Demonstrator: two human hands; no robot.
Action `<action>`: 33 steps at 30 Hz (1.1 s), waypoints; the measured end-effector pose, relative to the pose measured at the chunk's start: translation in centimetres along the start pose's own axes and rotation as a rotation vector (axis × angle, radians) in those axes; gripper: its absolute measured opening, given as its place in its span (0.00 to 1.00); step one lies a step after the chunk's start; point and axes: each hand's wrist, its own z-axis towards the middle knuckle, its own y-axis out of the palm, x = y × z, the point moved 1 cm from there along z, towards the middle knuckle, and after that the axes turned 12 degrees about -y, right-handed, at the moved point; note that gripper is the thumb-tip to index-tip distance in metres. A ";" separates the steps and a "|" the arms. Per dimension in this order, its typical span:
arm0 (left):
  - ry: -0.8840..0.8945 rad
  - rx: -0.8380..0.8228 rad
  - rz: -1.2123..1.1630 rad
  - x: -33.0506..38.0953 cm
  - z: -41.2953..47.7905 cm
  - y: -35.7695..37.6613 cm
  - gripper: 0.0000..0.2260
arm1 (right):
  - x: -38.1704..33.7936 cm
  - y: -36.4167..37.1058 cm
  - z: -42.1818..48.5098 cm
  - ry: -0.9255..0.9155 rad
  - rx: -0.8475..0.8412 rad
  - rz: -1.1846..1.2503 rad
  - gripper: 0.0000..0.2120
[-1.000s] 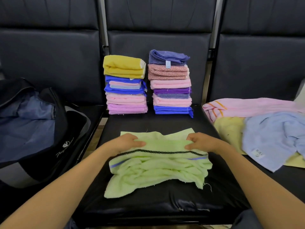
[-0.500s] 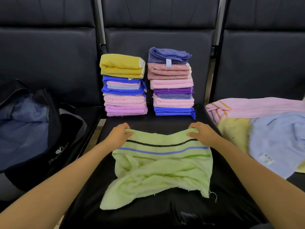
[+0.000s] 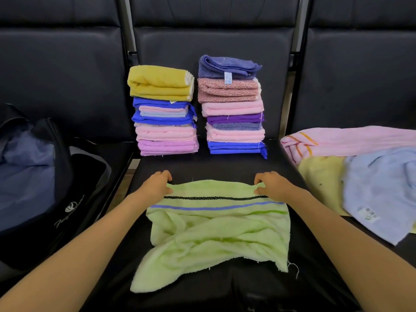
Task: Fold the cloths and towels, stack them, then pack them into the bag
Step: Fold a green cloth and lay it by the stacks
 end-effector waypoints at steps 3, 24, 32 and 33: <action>-0.001 -0.007 0.130 0.0 -1.0 0.2 0.13 | -0.8 -0.1 -1.0 -0.026 0.032 -0.025 0.10; 0.103 0.375 -0.530 0.6 -13.3 -17.5 0.07 | -7.3 -16.6 -15.6 -0.129 0.569 0.122 0.17; 0.110 0.368 -1.118 0.7 -16.7 -23.9 0.07 | -9.7 -22.6 -19.4 -0.203 0.820 0.436 0.03; 0.125 0.374 -1.123 0.5 -17.0 -24.2 0.07 | -10.0 -22.8 -19.9 -0.218 0.845 0.570 0.03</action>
